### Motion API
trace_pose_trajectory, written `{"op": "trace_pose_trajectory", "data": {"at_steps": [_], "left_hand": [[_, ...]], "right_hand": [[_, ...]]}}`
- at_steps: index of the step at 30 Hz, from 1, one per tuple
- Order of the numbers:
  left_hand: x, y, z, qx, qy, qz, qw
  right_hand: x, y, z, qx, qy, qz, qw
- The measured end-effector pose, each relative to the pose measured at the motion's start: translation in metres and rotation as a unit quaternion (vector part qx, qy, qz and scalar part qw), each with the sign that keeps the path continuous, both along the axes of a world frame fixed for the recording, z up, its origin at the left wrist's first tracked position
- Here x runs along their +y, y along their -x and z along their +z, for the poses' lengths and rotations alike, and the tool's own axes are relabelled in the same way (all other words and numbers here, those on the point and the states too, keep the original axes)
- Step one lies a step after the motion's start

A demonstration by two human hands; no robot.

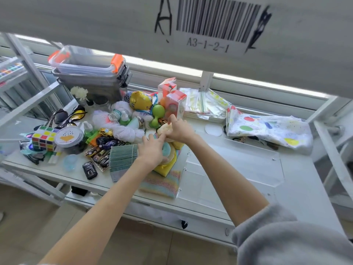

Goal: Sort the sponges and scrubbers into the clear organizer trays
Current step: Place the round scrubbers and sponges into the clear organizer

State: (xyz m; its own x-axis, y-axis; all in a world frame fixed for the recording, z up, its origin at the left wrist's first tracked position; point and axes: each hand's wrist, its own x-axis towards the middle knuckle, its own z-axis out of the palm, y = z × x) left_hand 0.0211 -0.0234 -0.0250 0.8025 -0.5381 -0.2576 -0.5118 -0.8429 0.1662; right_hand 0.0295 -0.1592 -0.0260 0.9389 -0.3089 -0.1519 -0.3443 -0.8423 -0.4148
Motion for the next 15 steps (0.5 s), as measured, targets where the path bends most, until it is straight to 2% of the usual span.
{"op": "trace_pose_trajectory", "data": {"at_steps": [3,9,12,15], "left_hand": [[0.004,0.005,0.006,-0.002,0.014,-0.003,1.0],[0.013,0.032,0.03,0.002,0.047,-0.02,0.999],[0.004,0.063,0.033,0.051,0.059,-0.079,0.994],[-0.01,0.092,0.023,0.058,0.041,-0.133,0.989]], "right_hand": [[-0.002,0.013,0.006,-0.031,-0.05,-0.01,0.998],[-0.017,0.057,0.038,-0.098,-0.06,-0.044,0.992],[-0.03,0.1,0.054,-0.083,-0.055,-0.059,0.993],[-0.038,0.151,0.056,-0.027,-0.055,-0.081,0.995]]}}
